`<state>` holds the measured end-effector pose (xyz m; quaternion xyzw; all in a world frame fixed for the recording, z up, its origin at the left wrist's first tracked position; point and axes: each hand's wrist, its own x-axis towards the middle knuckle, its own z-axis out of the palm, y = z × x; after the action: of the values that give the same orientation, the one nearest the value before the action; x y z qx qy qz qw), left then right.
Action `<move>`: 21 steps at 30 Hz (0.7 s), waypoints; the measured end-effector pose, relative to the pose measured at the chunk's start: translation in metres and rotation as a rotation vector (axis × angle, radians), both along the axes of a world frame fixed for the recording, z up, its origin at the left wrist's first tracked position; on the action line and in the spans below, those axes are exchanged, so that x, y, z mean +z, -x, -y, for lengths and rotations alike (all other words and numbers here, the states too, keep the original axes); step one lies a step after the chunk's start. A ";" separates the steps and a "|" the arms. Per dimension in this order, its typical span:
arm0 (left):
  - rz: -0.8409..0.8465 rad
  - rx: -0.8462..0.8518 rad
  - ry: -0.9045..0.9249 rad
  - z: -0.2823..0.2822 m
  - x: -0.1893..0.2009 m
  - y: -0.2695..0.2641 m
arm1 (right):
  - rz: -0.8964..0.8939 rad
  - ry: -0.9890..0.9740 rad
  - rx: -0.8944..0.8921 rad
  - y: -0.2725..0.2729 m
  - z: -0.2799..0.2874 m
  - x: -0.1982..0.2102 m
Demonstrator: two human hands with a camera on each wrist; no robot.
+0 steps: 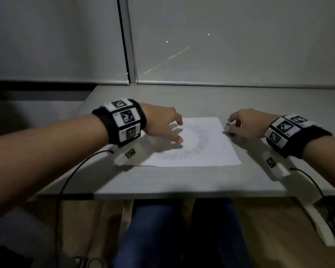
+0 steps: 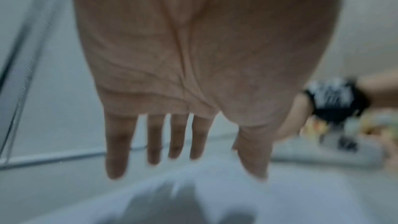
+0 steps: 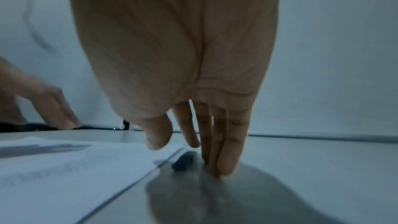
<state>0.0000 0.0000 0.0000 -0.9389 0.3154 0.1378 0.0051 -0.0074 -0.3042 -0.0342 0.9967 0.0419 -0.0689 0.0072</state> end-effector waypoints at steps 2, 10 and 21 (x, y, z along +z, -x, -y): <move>0.009 0.014 -0.084 0.010 -0.004 -0.011 | 0.048 -0.044 -0.037 -0.006 -0.003 -0.005; 0.039 -0.059 -0.109 0.028 -0.033 -0.038 | 0.092 -0.169 -0.208 -0.020 -0.011 -0.005; 0.029 0.026 0.028 0.028 -0.041 -0.050 | 0.063 -0.386 0.085 -0.055 -0.077 -0.004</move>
<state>0.0498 -0.0278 -0.0412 -0.9448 0.3050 0.1197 -0.0053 0.0475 -0.2272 -0.0380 0.9786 0.0960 -0.0279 -0.1799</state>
